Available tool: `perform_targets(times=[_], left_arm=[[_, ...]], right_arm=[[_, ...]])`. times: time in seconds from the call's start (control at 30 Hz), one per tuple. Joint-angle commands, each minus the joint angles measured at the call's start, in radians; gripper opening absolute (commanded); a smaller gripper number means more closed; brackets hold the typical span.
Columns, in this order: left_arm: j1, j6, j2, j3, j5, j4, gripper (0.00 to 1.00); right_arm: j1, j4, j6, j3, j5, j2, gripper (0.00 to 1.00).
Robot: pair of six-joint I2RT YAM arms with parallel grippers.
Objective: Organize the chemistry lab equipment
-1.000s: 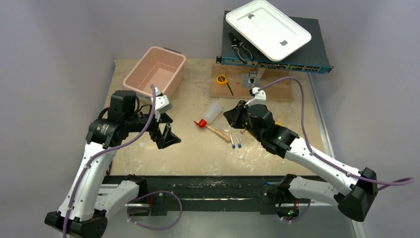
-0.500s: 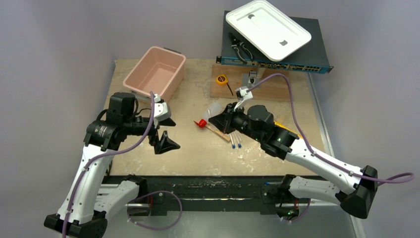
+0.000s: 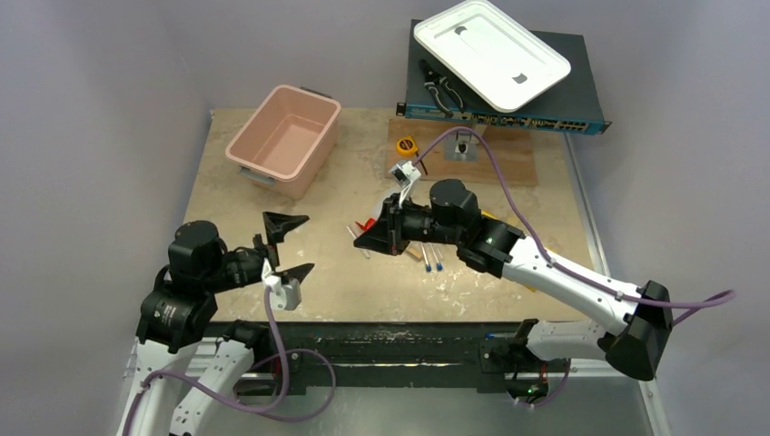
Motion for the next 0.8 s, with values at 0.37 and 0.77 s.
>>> perform_targets(times=[0.37,0.77], left_arm=[[-0.019,0.655,-0.158,-0.334,-0.015,0.451,0.91],[-0.019,0.643,-0.186,-0.348,0.027,0.479,0.84]], right_arm=[[0.025,0.003,0.126,0.289,-0.259,0.246,0.0],[0.03,0.047,0.19,0.289,-0.26,0.321,0.0]])
